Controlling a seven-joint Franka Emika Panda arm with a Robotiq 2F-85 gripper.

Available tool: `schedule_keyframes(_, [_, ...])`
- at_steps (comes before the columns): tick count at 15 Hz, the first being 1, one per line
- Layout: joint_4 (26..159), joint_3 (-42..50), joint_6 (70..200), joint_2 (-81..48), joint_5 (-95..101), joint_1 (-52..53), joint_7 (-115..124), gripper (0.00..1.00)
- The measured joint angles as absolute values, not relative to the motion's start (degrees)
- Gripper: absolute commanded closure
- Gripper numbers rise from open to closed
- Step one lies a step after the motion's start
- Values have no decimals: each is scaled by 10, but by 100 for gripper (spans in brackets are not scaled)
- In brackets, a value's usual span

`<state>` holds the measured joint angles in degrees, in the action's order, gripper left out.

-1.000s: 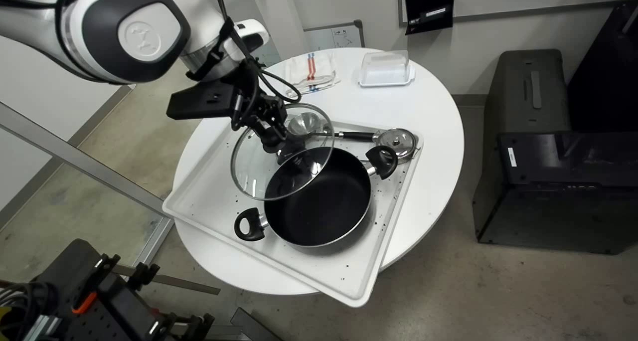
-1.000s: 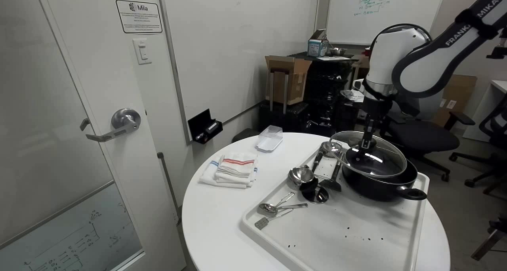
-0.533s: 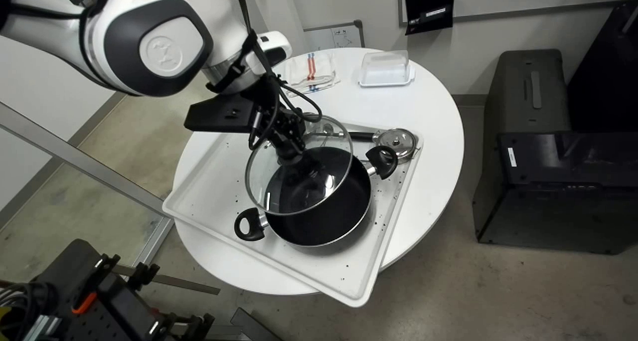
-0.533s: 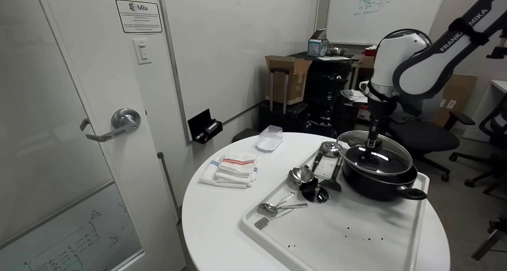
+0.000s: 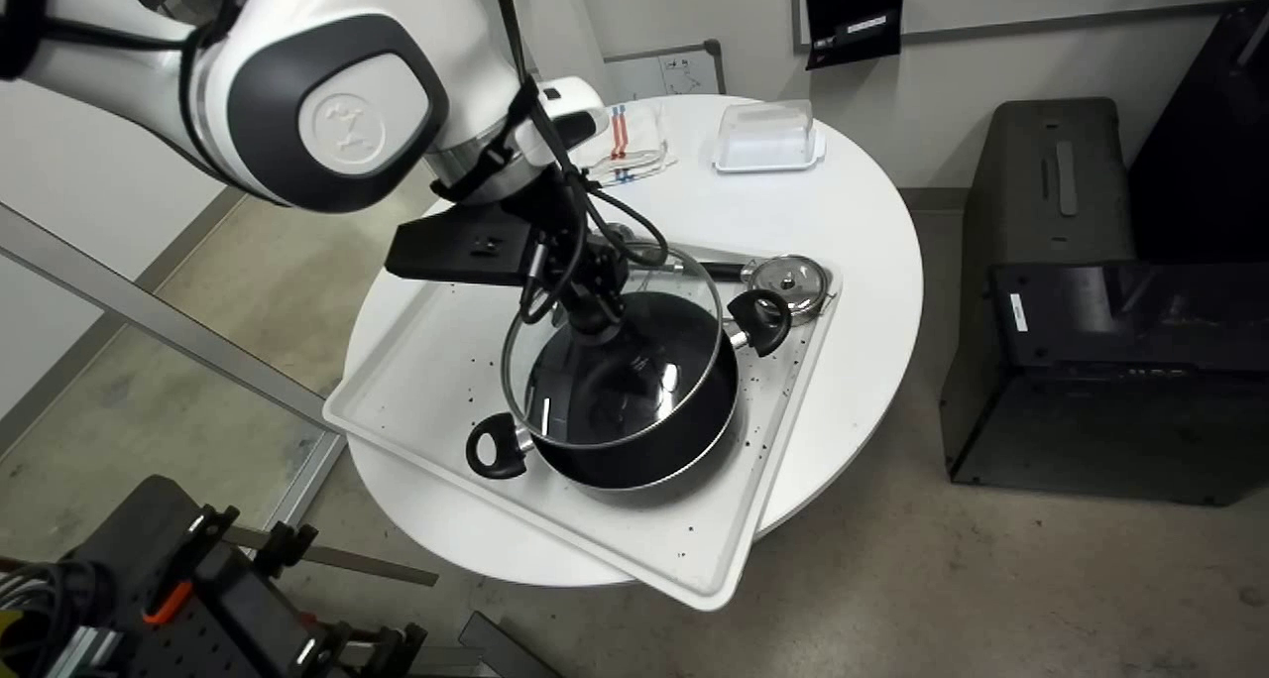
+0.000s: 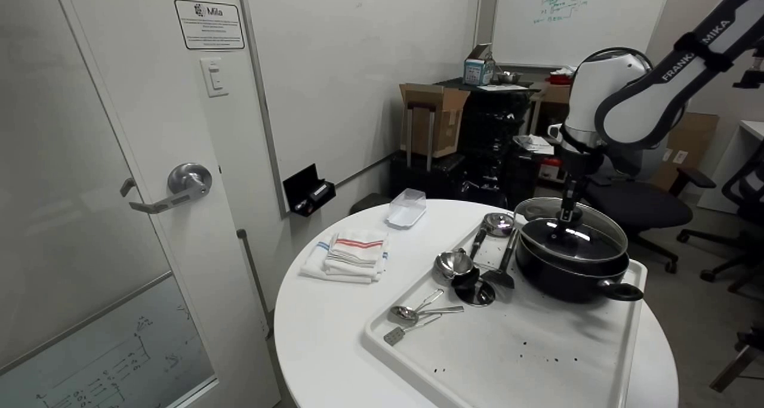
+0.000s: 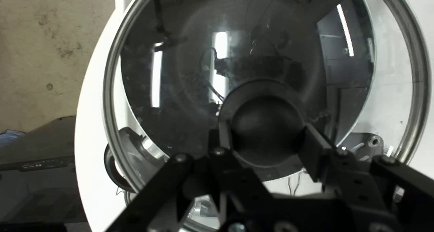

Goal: Put the lid on the pot

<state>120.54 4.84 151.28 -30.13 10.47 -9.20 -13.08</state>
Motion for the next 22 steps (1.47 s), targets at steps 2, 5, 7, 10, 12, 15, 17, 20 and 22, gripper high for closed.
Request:
schedule_keyframes(2, [1205, 48, 1513, -301, 105, -100, -146, 75])
schedule_keyframes(5, [1205, 48, 1516, -304, 105, -111, -169, 75])
schedule_keyframes(7, [1205, 48, 1518, -309, 105, -117, -182, 75])
schedule_keyframes(10, [1205, 44, 1526, -320, 105, -123, -196, 75])
schedule_keyframes(12, [1205, 40, 1531, -326, 105, -126, -203, 75])
schedule_keyframes(15, [1205, 35, 1537, -335, 105, -127, -207, 75])
schedule_keyframes(17, [1205, 33, 1539, -338, 105, -129, -211, 75])
schedule_keyframes(20, [1205, 29, 1540, -342, 105, -132, -216, 75])
schedule_keyframes(22, [1205, 28, 1541, -345, 105, -135, -217, 75])
